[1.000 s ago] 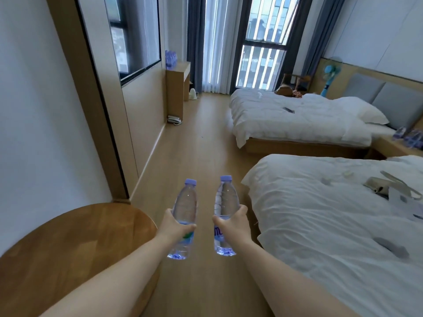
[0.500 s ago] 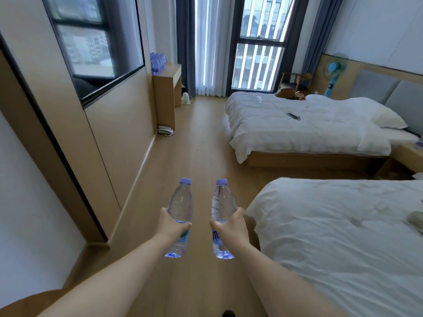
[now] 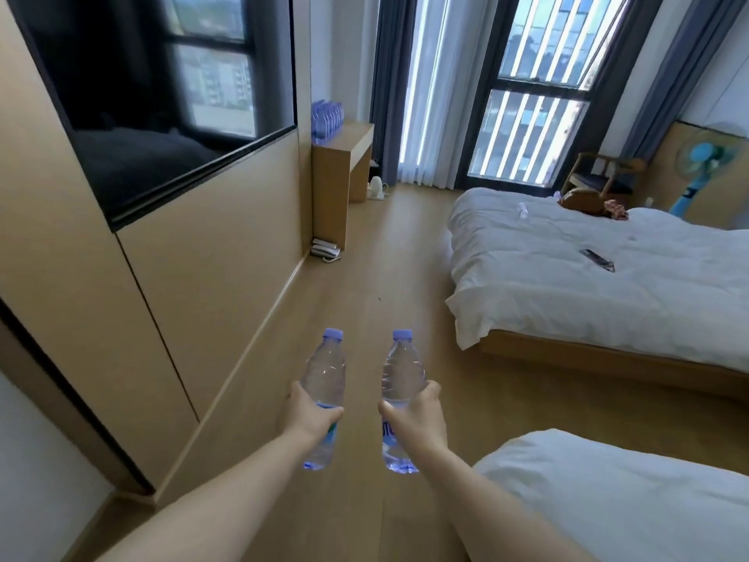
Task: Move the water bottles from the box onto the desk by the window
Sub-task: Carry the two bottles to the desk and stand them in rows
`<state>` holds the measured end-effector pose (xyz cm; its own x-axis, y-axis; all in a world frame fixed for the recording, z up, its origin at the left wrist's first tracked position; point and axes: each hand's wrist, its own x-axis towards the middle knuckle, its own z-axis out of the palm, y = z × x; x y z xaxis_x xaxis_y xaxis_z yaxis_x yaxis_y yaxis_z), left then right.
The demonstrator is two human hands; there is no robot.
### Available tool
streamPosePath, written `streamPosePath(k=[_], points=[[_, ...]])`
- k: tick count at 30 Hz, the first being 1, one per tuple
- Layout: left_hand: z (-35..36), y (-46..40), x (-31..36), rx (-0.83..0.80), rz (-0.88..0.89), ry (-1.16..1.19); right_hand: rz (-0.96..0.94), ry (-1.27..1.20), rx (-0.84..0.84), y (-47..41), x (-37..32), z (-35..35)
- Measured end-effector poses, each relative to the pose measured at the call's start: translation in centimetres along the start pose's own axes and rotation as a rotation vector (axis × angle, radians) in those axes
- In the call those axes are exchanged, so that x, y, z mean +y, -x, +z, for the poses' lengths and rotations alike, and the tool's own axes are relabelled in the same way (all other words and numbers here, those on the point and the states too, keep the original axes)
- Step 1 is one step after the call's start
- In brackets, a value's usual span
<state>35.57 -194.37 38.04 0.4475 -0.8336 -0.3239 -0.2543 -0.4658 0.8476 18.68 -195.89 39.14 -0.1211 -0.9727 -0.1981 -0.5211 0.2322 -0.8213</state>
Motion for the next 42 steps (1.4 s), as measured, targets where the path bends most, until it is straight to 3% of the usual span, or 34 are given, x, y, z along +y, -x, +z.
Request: streamPosePath(k=[15,27,36,42], points=[[6.1,-36.2,17.6,-0.068,0.025,-0.123,0.089,-0.010,0.041,-37.7,-12.3,5.2],[17.4,-62.2,30.1,-0.130,0.027,-0.158,0.137,0.018,0.021,-70.0,-15.5,4.6],[22.5,-79.2,40.4,-0.080,-0.069,-0.070,0.080,0.072,-0.037,-90.6,-23.2,3.9],[26.6,-93.7,46.3,-0.054,-0.019,-0.093,0.013,0.165,-0.098,-105.3,-26.9,6.3]])
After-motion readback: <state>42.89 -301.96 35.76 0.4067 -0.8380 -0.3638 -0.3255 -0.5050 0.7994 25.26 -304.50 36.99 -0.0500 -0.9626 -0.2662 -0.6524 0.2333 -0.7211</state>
